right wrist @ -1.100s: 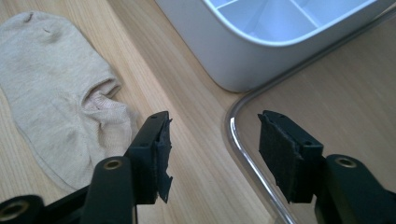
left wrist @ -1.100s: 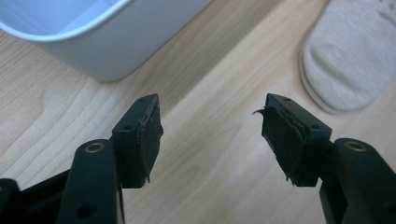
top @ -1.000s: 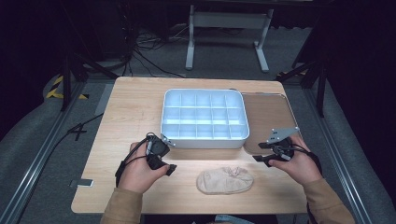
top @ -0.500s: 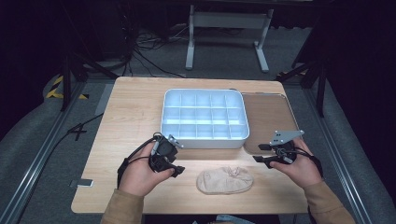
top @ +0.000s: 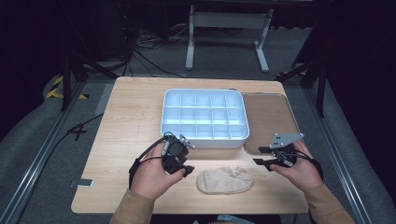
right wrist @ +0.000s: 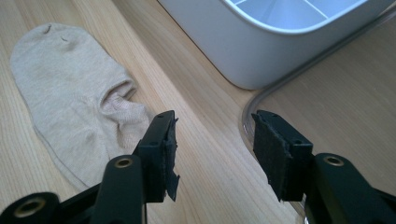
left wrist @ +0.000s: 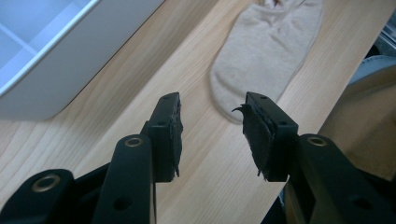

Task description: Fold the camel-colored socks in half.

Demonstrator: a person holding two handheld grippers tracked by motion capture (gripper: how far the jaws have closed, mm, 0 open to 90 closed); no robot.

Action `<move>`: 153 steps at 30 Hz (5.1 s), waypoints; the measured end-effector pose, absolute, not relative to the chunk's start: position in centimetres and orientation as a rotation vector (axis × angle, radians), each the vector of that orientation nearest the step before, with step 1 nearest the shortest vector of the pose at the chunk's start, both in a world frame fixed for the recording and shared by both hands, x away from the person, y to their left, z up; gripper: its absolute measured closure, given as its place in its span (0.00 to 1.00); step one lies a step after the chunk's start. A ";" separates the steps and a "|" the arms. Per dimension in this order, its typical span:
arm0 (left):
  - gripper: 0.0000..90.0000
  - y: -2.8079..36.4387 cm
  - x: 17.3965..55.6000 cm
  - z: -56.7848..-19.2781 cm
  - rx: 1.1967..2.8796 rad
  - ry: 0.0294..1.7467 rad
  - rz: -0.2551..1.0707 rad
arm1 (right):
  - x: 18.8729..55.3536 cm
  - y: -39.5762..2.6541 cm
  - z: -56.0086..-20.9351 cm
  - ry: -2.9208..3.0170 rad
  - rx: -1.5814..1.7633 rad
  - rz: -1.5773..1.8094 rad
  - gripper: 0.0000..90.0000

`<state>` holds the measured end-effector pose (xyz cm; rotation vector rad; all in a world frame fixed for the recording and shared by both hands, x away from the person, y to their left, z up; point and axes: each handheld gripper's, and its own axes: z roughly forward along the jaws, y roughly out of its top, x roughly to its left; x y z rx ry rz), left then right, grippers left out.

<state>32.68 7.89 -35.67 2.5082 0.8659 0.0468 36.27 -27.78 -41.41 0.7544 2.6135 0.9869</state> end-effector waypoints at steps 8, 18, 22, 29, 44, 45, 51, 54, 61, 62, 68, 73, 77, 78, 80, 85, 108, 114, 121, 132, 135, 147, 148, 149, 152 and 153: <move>0.65 5.8 32.9 -36.7 2.548 0.816 -0.002 | 35.9 -27.8 -41.8 2.619 0.751 0.968 0.55; 0.69 3.9 33.3 -38.9 2.538 0.830 -0.092 | 35.6 -27.5 -42.0 2.627 0.740 0.968 0.55; 0.71 3.6 33.7 -40.6 2.549 0.871 -0.117 | 35.6 -27.3 -42.2 2.637 0.732 0.960 0.55; 0.71 2.7 33.9 -42.5 2.552 0.911 -0.175 | 35.5 -27.0 -42.4 2.646 0.718 0.948 0.55; 0.67 2.4 33.6 -43.4 2.577 0.975 -0.159 | 35.3 -26.4 -42.5 2.654 0.685 0.933 0.54; 0.67 2.6 33.7 -43.3 2.576 1.005 -0.135 | 35.2 -26.4 -42.5 2.652 0.677 0.935 0.54; 0.66 2.8 33.7 -43.6 2.628 1.062 -0.105 | 34.9 -26.0 -42.3 2.659 0.656 0.927 0.54; 0.67 2.6 33.7 -43.9 2.659 1.055 -0.112 | 34.7 -25.6 -42.3 2.668 0.638 0.913 0.54; 0.71 2.0 33.2 -44.1 2.690 1.051 -0.066 | 34.0 -24.4 -42.1 2.687 0.585 0.905 0.57; 0.75 1.9 33.2 -44.1 2.681 1.040 -0.082 | 33.8 -24.1 -42.0 2.691 0.584 0.918 0.59; 0.91 1.5 32.9 -44.1 2.660 1.033 -0.079 | 32.4 -21.6 -42.4 2.750 0.577 1.048 0.87; 0.92 1.7 32.9 -43.6 2.663 1.021 -0.059 | 31.8 -19.9 -43.5 2.751 0.564 1.103 0.97; 0.92 2.0 32.8 -43.1 2.650 1.027 -0.061 | 31.5 -19.0 -44.3 2.765 0.560 1.102 0.99; 0.92 2.1 32.7 -42.9 2.650 1.035 -0.063 | 31.4 -18.8 -44.6 2.773 0.559 1.094 0.99; 0.92 2.4 32.7 -42.5 2.654 1.037 -0.070 | 31.3 -18.2 -45.3 2.803 0.558 1.087 0.99; 0.92 3.0 32.8 -41.8 2.639 1.042 -0.066 | 31.1 -17.4 -46.5 2.853 0.552 1.053 0.99; 0.91 2.2 32.4 -39.4 2.641 0.953 -0.057 | 30.4 -17.6 -46.5 2.803 0.496 1.083 0.96; 0.91 2.6 32.6 -38.3 2.660 0.953 -0.039 | 30.7 -21.0 -45.0 2.736 0.658 1.040 0.98; 0.91 2.3 32.7 -37.7 2.674 0.937 -0.030 | 31.0 -21.7 -46.3 2.747 0.705 1.001 0.98; 0.91 0.0 32.5 -37.9 2.658 0.824 -0.038 | 30.4 -20.6 -46.8 2.750 0.646 1.072 0.99; 0.91 -0.7 32.3 -38.0 2.659 0.794 -0.046 | 30.4 -20.5 -47.0 2.738 0.644 1.099 0.99; 0.91 -2.4 32.6 -39.3 2.668 0.746 -0.063 | 30.3 -20.3 -47.4 2.708 0.654 1.175 0.99; 0.91 -2.6 32.7 -39.6 2.677 0.736 -0.071 | 30.3 -20.3 -47.5 2.708 0.655 1.180 0.99; 0.91 -2.8 32.7 -39.7 2.687 0.733 -0.069 | 30.3 -20.4 -47.5 2.710 0.661 1.186 0.99; 0.91 -3.0 32.8 -40.1 2.691 0.732 -0.070 | 30.3 -20.4 -47.5 2.709 0.657 1.196 0.99; 0.91 -3.1 32.8 -40.2 2.694 0.740 -0.078 | 30.3 -20.4 -47.6 2.707 0.657 1.198 0.99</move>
